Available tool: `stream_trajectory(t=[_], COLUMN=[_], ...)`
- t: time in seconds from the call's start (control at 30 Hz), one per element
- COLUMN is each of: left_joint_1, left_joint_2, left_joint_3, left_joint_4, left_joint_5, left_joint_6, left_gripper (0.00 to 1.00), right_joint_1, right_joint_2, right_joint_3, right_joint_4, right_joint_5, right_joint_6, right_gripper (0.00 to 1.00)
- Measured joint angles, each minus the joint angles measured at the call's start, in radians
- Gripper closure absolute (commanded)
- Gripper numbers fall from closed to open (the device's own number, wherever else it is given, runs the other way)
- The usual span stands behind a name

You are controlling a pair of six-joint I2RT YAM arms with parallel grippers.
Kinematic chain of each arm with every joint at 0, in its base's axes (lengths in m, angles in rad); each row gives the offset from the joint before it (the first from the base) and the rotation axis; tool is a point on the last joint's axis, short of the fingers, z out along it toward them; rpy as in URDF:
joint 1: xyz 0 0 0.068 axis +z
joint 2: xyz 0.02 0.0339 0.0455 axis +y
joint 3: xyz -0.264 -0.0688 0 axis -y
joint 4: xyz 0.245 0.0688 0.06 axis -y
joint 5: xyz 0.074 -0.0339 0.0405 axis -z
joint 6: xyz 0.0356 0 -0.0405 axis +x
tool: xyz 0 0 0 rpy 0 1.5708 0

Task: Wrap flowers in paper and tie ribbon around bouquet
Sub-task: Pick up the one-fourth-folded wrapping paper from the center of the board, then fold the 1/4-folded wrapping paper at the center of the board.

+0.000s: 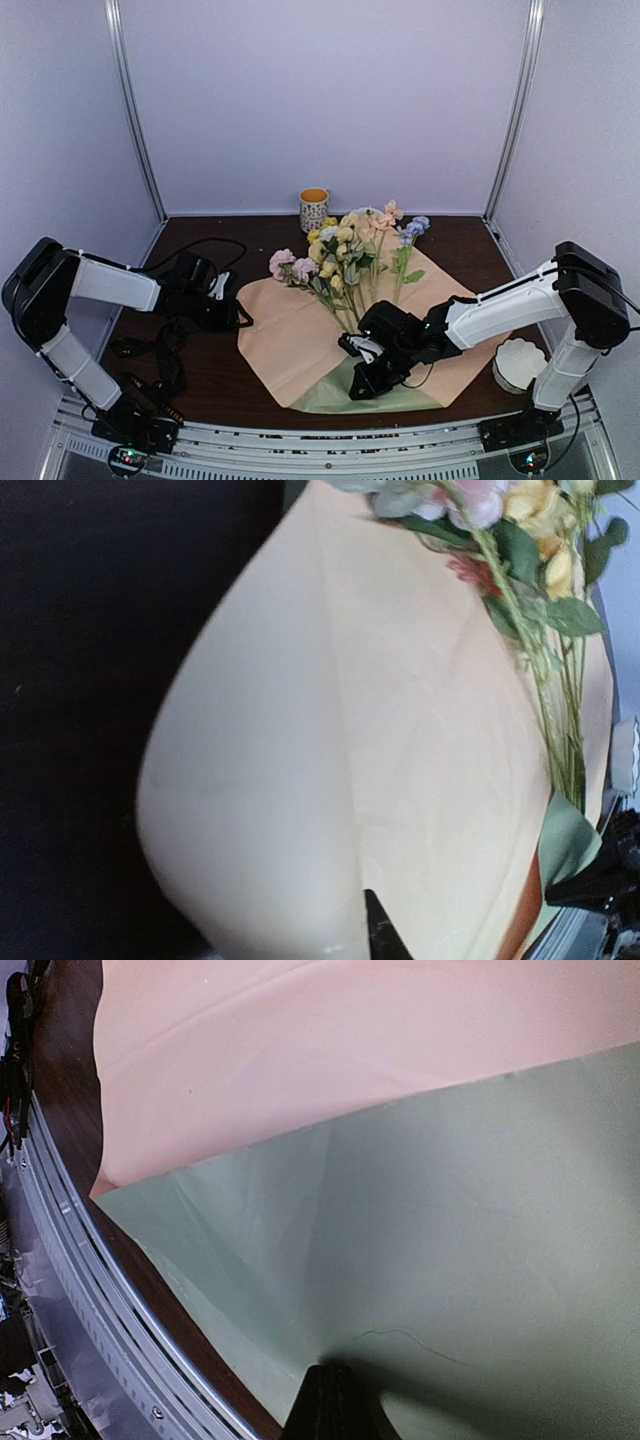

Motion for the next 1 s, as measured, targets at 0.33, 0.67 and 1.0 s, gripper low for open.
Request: stream_trajectory(t=[0.33,0.67,1.0], left_joint_1=[-0.122,-0.202,-0.281], left_joint_2=[-0.101,-0.080,0.220], left_joint_3=[0.092,0.252,0.572], left_joint_4=[-0.022,0.006,0.104], left_joint_5=[0.006,0.042,0.104], left_joint_6=[-0.001,-0.055,-0.118], left_gripper=[1.00,1.00,1.00], right_joint_1=[0.000,-0.006,-0.015], right_joint_2=[-0.002,-0.014,-0.018], right_joint_3=[-0.019,-0.079,-0.119], right_joint_4=[0.030,0.137,0.218], right_joint_5=[-0.014,-0.037,-0.061], right_joint_6=[0.002,0.023,0.028], right_gripper=[1.00,1.00,1.00])
